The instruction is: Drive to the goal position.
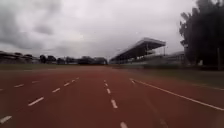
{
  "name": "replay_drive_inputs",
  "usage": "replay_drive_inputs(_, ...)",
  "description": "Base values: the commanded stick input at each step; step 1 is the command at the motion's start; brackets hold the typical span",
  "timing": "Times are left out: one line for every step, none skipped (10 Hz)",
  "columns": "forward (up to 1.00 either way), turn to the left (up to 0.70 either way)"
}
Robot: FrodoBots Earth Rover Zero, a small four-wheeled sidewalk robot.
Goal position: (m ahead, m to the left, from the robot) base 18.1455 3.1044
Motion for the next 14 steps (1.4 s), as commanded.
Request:
replay_drive_inputs(0.5,0.0)
replay_drive_inputs(0.5,0.0)
replay_drive_inputs(0.5,0.0)
replay_drive_inputs(0.5,0.0)
replay_drive_inputs(0.5,0.0)
replay_drive_inputs(0.5,0.0)
replay_drive_inputs(0.5,0.0)
replay_drive_inputs(0.5,0.0)
replay_drive_inputs(0.5,0.0)
replay_drive_inputs(0.5,0.0)
replay_drive_inputs(0.5,0.0)
replay_drive_inputs(0.5,0.0)
replay_drive_inputs(0.5,0.0)
replay_drive_inputs(0.5,0.0)
